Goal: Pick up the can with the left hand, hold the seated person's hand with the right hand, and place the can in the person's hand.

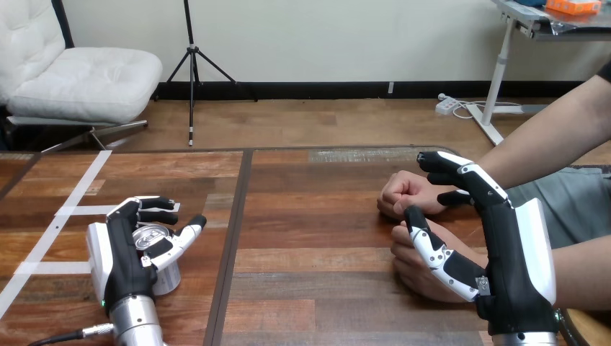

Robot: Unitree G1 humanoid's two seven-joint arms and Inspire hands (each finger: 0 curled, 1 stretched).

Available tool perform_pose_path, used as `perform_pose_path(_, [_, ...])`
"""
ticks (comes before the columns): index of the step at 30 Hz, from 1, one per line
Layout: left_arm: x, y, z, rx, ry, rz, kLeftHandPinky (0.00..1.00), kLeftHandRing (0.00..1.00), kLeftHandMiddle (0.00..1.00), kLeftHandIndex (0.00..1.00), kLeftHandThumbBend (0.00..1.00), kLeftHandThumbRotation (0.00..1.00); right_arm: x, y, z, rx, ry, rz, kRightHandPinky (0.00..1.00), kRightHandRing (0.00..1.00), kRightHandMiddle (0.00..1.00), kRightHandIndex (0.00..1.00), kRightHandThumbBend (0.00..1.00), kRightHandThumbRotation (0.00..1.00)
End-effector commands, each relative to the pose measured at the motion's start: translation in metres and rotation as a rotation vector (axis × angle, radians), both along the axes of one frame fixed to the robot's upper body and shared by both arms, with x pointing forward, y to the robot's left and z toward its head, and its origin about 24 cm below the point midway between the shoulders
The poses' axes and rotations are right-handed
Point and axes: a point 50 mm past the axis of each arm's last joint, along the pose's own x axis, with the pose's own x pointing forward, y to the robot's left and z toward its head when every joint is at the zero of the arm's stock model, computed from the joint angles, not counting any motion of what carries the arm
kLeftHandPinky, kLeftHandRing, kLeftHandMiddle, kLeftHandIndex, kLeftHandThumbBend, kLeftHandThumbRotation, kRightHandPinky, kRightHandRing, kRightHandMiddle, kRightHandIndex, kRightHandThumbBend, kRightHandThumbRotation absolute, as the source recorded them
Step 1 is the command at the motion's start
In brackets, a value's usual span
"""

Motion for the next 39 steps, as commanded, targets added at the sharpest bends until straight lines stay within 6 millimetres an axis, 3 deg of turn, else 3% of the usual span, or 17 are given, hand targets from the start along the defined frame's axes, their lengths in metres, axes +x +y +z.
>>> perform_pose_path(1, [0.014, -0.003, 0.016, 0.052, -0.057, -0.05, 0.38, 0.43, 0.49, 0.51, 0.72, 0.0, 0.01, 0.004, 0.017, 0.012, -0.1, 0.019, 0.64, 0.73, 0.76, 0.74, 0.38, 0.0])
perform_pose_path(27, [0.011, 0.005, 0.005, 0.211, 0.116, -0.116, 0.47, 0.57, 0.63, 0.62, 0.81, 0.0, 0.008, 0.004, 0.017, 0.009, -0.072, 0.014, 0.71, 0.77, 0.78, 0.75, 0.4, 0.03])
perform_pose_path(39, [0.009, 0.012, 0.002, 0.31, 0.183, -0.131, 0.58, 0.66, 0.7, 0.68, 0.86, 0.0, 0.007, 0.003, 0.016, -0.001, -0.072, 0.016, 0.74, 0.78, 0.78, 0.75, 0.41, 0.05])
